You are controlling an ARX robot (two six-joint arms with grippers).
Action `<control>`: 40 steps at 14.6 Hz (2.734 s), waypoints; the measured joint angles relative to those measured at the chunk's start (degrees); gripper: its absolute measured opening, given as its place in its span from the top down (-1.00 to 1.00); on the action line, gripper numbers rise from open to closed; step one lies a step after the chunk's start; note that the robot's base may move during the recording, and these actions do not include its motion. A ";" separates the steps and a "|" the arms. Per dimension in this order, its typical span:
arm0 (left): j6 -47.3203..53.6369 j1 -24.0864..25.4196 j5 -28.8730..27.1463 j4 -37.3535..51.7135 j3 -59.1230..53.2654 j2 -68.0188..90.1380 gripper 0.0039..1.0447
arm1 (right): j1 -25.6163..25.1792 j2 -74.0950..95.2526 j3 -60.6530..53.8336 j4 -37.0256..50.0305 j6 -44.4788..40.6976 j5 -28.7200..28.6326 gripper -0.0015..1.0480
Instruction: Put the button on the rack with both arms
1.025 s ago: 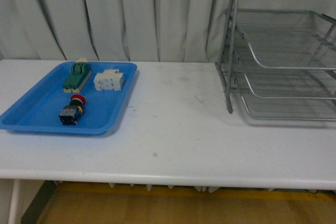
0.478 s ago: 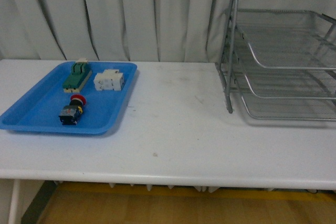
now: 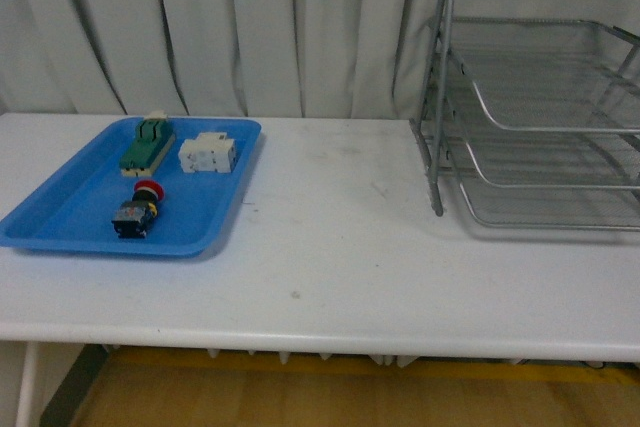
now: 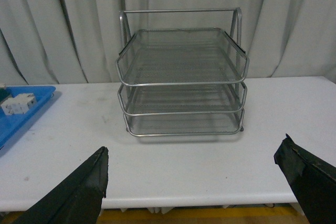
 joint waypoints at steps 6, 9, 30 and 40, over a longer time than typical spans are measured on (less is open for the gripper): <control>0.00 0.00 0.00 0.00 0.00 0.00 -0.87 | 0.00 0.00 0.00 0.00 0.00 0.00 -0.87; 0.00 0.00 0.00 0.04 0.00 0.00 -0.87 | -0.94 18.01 3.61 -0.52 12.79 -4.00 -0.87; 0.00 0.00 0.00 0.02 0.00 0.00 -0.87 | -1.22 128.69 58.93 47.39 64.57 -6.75 -0.29; 0.00 0.00 0.00 0.02 0.00 0.00 -0.87 | -1.51 124.85 33.38 74.16 77.57 -9.25 0.93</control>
